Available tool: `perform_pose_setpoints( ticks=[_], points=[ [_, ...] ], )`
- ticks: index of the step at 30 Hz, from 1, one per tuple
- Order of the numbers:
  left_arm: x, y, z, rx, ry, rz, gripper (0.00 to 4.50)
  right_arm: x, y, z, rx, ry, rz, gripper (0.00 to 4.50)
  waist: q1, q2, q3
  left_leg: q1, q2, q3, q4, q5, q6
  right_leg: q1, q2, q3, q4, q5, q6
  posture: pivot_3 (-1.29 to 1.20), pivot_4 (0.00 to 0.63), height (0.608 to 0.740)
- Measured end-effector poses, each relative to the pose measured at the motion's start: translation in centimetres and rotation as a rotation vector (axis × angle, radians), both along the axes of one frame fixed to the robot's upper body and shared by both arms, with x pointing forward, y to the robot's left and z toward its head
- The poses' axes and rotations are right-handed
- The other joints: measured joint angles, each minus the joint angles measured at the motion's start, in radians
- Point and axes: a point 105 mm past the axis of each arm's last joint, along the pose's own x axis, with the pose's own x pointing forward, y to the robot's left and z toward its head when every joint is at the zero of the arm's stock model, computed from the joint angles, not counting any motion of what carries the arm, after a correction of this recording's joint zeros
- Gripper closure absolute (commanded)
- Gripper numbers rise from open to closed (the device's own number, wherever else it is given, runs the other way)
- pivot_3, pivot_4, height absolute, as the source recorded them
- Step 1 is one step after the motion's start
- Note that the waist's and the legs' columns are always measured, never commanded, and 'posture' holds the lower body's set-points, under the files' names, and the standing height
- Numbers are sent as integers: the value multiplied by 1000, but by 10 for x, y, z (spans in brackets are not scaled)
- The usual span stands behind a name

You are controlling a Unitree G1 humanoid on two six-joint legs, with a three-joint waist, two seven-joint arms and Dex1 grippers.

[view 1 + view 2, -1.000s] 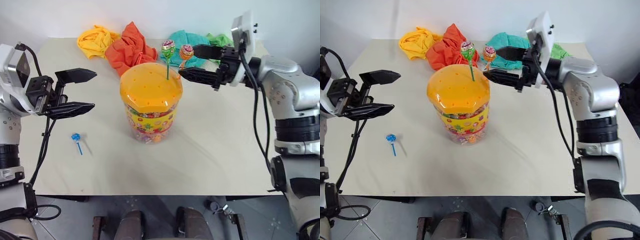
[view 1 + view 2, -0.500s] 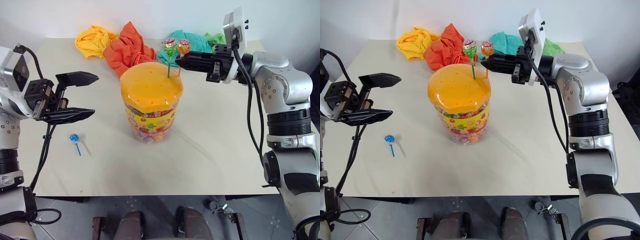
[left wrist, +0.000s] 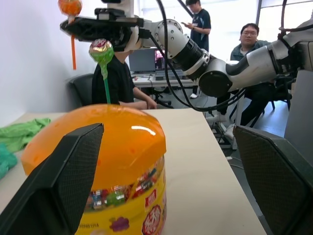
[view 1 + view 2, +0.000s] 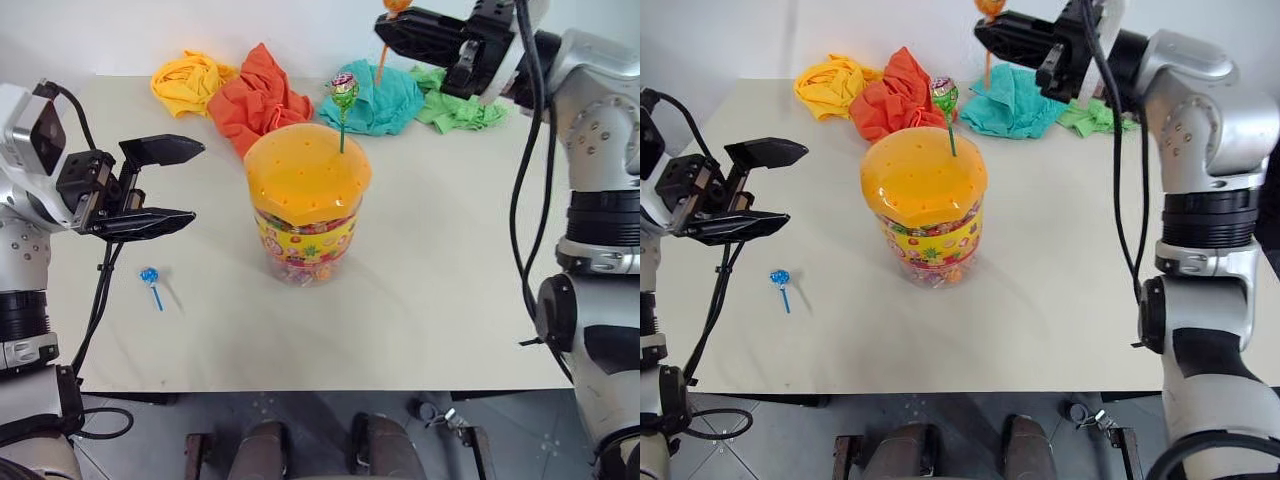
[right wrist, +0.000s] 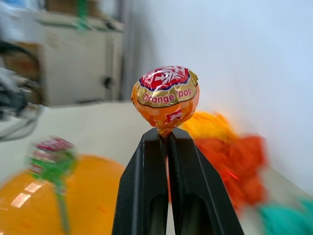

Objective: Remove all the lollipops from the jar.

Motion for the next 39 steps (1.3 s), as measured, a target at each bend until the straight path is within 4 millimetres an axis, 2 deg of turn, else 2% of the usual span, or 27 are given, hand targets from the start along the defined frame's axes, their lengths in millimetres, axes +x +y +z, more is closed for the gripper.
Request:
perform_pose_setpoints(
  ticks=[2,4,6,12,16,17,25,30,33,39],
  points=[
    [2,0,-2,-10,12,0,0,0,-25,-9,-55,55,-112,4491,2,0,0,0,0,0,0,0,0,0,0,0,0,0,0,0,150,740],
    [3,2,-4,-19,25,3,0,-3,-49,-32,-118,178,-208,4491,3,0,0,0,0,0,0,0,0,0,0,0,0,0,0,0,150,740],
    [4,1,-6,-22,31,0,0,-7,-61,-57,-163,305,-271,4491,1,0,0,0,0,2,-1,0,0,0,0,1,-1,0,0,0,150,740],
    [6,-5,-11,-22,52,-21,0,-25,-67,-122,-200,584,-379,4491,-3,0,0,3,1,5,-1,0,0,-1,0,3,0,0,-1,0,150,740],
    [6,-7,-13,-22,64,-31,0,-43,-55,-196,-261,811,-416,4491,2,0,0,2,0,5,-1,0,0,-1,0,3,0,0,-1,0,150,740],
    [6,-7,-14,-21,68,-34,0,-44,-57,-207,-265,841,-442,4491,4,1,0,2,0,5,0,0,0,-1,0,4,0,0,0,0,150,740],
    [-4,-9,-25,32,107,-50,0,-27,-95,-239,-246,946,-728,4491,15,1,0,3,0,6,-1,0,0,-1,0,5,0,0,0,0,150,740],
    [-13,-11,-31,88,116,-55,0,-25,-105,-247,-241,985,-781,4491,22,1,0,3,0,7,-1,0,0,-1,0,5,0,0,0,0,150,740],
    [-17,-8,-34,115,129,-41,0,-24,-109,-249,-240,998,-802,3770,23,1,0,3,0,7,-1,0,0,-1,0,5,0,0,0,0,150,740],
    [-20,-2,-37,183,139,-4,0,-26,-113,-245,-244,995,-801,1698,22,1,0,3,0,7,-1,0,1,-1,0,5,-1,0,0,0,150,740]
  ],
)
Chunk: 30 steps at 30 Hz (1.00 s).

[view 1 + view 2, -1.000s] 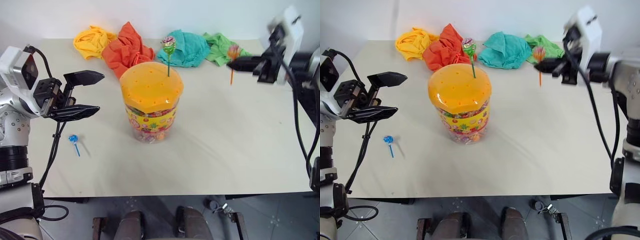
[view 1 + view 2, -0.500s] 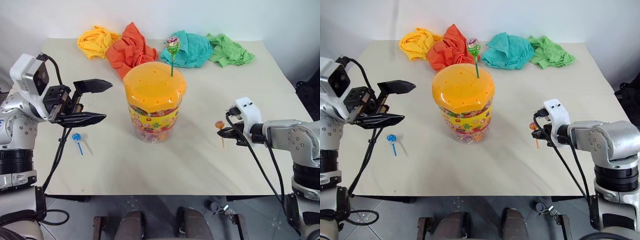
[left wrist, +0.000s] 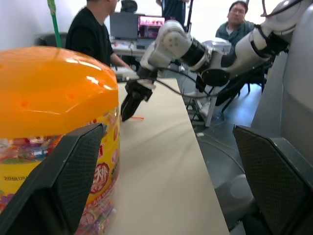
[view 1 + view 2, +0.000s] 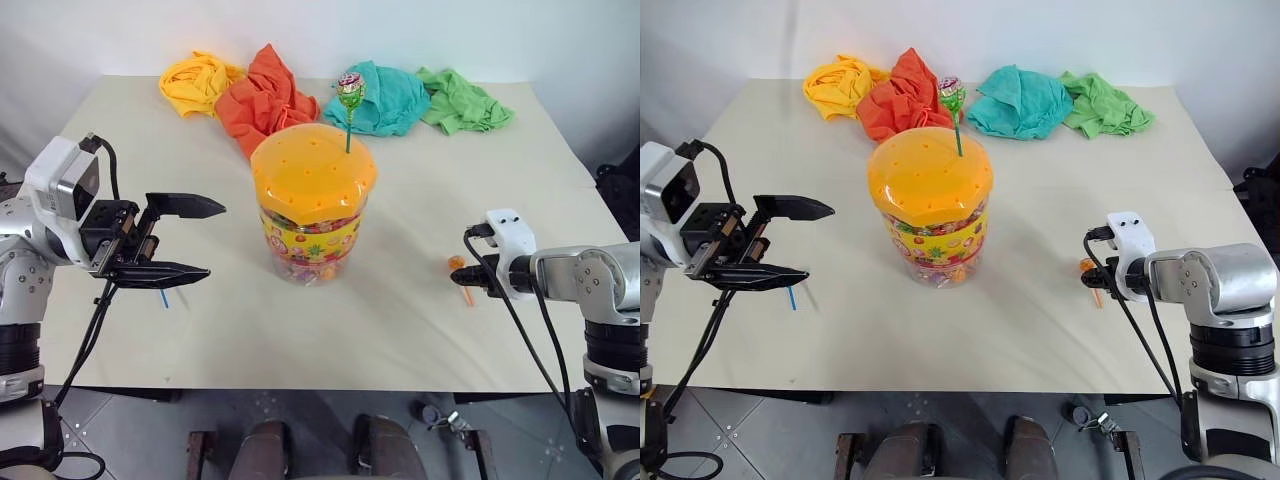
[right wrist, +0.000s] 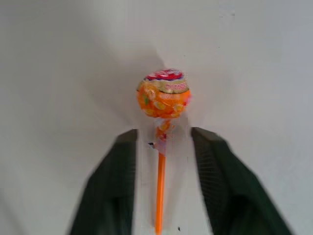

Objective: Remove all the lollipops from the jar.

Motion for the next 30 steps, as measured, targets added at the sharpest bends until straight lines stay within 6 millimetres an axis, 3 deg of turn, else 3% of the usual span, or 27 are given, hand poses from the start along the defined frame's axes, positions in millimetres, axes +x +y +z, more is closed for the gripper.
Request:
perform_pose_setpoints(
  ticks=[5,8,10,13,17,23,30],
  points=[
    [0,3,0,34,-2,22,0,-7,7,20,4,-51,96,27,1,0,0,0,0,0,0,0,0,0,0,0,0,0,0,0,150,740],
    [1,3,0,38,-3,25,0,-15,15,43,8,-121,215,27,2,1,0,0,0,0,0,0,1,0,0,0,-1,0,0,0,150,740],
    [0,3,0,38,-2,26,0,-19,22,72,26,-224,315,27,1,1,0,0,0,0,0,-1,1,0,0,0,-1,0,0,0,150,740],
    [-1,3,2,24,4,13,0,-21,44,128,74,-452,485,27,-5,1,0,2,1,1,-1,-1,0,0,1,2,0,0,0,0,150,740],
    [-4,-1,5,7,-6,-12,0,-18,75,168,141,-614,673,27,-9,1,1,2,1,2,-1,-1,0,0,2,3,0,0,0,0,150,740],
    [-6,-7,30,-126,-87,-55,0,-1,122,182,226,-693,880,27,-7,1,1,2,1,3,1,-1,0,0,1,3,0,0,0,0,150,740],
    [7,9,39,-192,-121,73,0,6,158,184,324,-715,1047,27,-10,1,1,2,1,3,0,-1,0,-1,1,3,1,0,0,0,150,740]
  ],
)
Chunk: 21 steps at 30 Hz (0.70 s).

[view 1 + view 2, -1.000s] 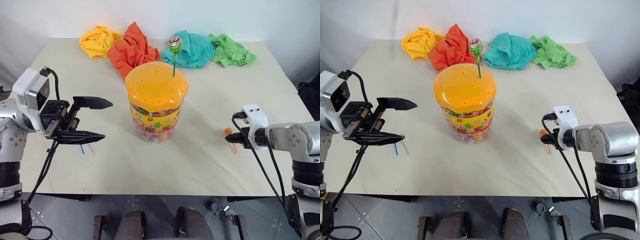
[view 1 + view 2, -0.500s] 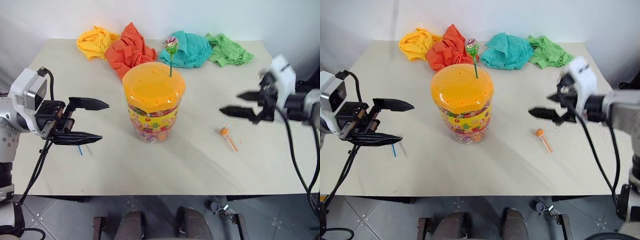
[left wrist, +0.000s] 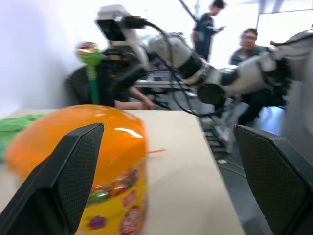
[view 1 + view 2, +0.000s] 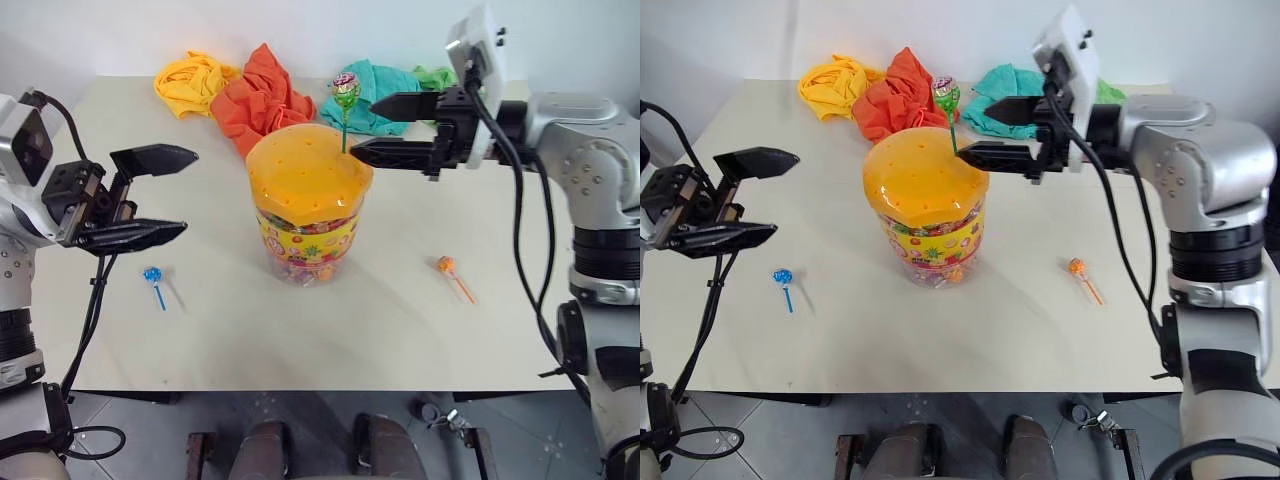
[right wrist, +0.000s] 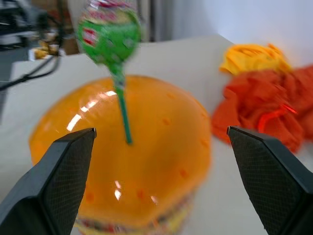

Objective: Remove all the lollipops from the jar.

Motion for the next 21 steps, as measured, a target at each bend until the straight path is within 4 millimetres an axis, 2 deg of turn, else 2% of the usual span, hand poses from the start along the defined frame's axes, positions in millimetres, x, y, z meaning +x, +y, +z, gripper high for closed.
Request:
perform_pose_setpoints(
  ticks=[8,9,12,21],
  points=[
    [1,18,-9,18,39,98,0,-3,12,5,16,-22,84,27,-11,0,0,0,0,0,0,0,0,0,0,0,0,0,0,0,150,740],
    [1,21,-10,26,48,111,0,-3,12,6,16,-23,89,198,-14,0,0,0,0,0,-1,0,0,0,0,0,0,0,0,0,150,740],
    [-1,34,-16,43,77,164,0,-5,15,7,18,-26,118,946,-17,0,0,0,0,0,-1,0,0,-1,0,0,0,0,0,0,150,740],
    [-6,57,-22,38,106,273,0,-4,20,13,26,-44,155,4111,-18,0,0,0,0,0,-2,0,0,-1,0,0,0,0,0,0,150,740]
  ],
)
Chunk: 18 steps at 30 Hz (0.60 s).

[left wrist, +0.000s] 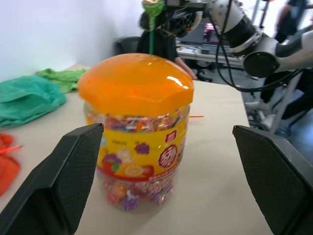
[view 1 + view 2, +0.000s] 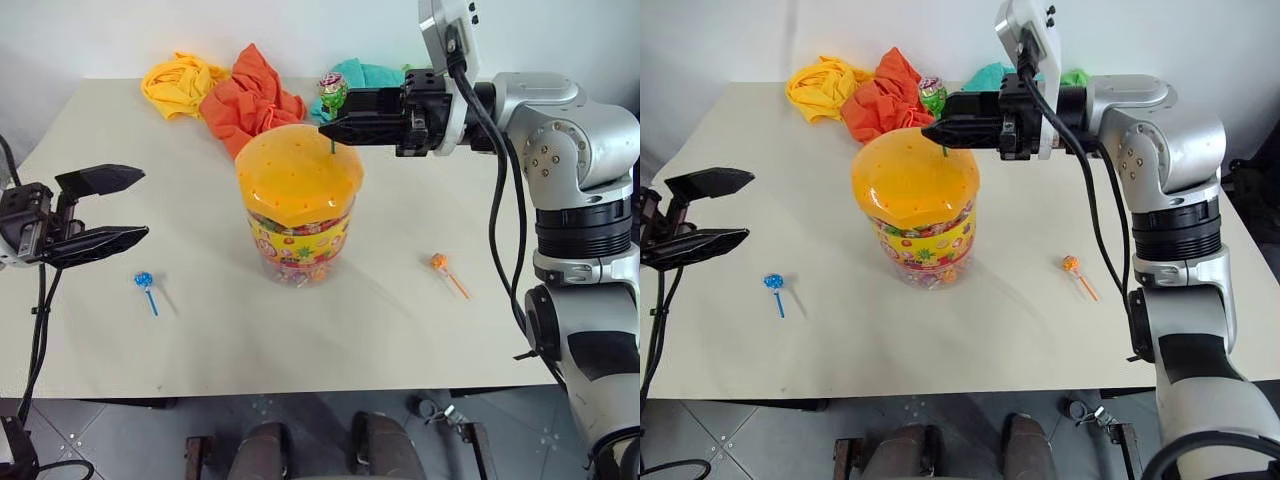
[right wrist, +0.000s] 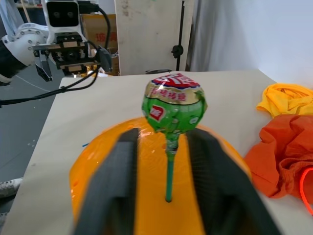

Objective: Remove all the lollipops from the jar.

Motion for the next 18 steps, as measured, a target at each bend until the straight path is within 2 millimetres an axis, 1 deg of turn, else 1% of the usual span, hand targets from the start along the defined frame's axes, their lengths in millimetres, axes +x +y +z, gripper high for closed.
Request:
perform_pose_setpoints(
  ticks=[1,2,10,13,16,18],
  points=[
    [0,2,-1,-4,4,7,0,1,0,-1,0,4,-5,4428,0,0,0,0,0,0,0,0,0,0,0,0,0,0,0,0,150,740],
    [0,2,-1,-5,5,9,0,2,0,0,3,3,-5,4473,2,0,0,0,0,0,0,0,0,0,0,0,0,0,0,0,150,740],
    [0,4,0,-12,-1,24,0,3,7,12,19,-36,10,4473,-1,0,0,0,0,0,0,0,0,0,0,0,0,0,0,0,150,740],
    [-1,6,5,-23,-21,30,0,2,7,24,30,-58,5,4473,-2,0,0,0,0,1,0,0,0,-1,0,0,1,0,0,0,150,740],
    [-3,5,7,-32,-31,15,0,-2,3,41,43,-101,-8,4473,-2,0,0,0,0,0,0,0,0,-1,0,1,1,0,0,0,150,740],
    [-7,-2,10,-29,-52,-28,0,-1,-8,44,30,-97,-48,4473,3,0,0,-1,0,0,0,-1,0,-1,0,1,1,0,0,0,150,740]
  ],
)
